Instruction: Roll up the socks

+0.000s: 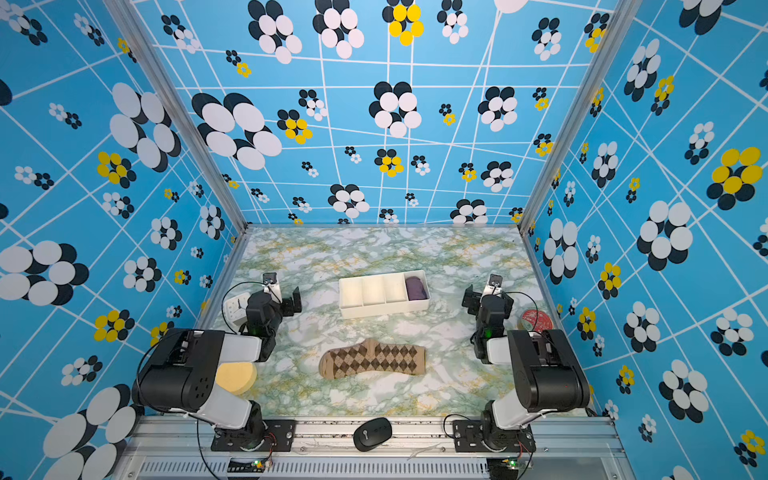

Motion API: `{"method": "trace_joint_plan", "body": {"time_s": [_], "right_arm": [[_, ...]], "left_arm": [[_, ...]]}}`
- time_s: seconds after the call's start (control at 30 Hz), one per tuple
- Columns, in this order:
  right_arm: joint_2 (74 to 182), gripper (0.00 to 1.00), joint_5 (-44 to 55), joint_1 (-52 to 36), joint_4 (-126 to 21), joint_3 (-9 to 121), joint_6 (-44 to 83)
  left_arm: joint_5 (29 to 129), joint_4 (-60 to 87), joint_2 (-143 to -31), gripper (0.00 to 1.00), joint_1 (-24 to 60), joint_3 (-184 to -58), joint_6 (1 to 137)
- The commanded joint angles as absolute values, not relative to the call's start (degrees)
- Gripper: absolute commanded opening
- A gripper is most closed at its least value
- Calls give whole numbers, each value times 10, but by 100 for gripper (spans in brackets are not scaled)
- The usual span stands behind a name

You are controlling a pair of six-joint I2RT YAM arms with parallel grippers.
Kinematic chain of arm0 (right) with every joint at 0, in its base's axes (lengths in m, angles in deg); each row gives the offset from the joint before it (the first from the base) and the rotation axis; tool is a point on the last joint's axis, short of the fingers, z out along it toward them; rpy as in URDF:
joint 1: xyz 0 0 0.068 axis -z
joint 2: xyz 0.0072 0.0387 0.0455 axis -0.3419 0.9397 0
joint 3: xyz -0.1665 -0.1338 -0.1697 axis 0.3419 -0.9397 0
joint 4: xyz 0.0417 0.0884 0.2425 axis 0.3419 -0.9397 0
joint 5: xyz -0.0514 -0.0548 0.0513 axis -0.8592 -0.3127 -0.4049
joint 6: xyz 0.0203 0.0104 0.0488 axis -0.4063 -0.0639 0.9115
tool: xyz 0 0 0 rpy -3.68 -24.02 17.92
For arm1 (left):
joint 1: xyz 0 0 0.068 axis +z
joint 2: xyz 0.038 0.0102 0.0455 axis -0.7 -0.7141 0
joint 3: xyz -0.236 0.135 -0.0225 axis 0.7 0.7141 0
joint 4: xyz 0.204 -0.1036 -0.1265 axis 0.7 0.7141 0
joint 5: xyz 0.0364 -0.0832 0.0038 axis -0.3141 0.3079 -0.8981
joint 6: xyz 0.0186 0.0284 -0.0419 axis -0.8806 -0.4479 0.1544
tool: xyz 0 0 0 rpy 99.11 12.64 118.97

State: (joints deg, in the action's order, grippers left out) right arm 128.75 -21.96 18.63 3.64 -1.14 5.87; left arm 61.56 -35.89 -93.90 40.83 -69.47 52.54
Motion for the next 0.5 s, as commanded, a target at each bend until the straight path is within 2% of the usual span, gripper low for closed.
{"method": "trace_joint_plan", "body": {"time_s": [0.0, 0.23, 0.47], "right_arm": [[1293, 100, -218, 182, 29, 0, 54], [1294, 99, -168, 182, 6, 13, 37], [1293, 99, -167, 182, 4, 13, 37]], "left_arm": [[624, -350, -933, 99, 413, -705, 528], [624, -350, -933, 99, 414, -704, 528], [657, -340, -933, 99, 423, -709, 527]]}}
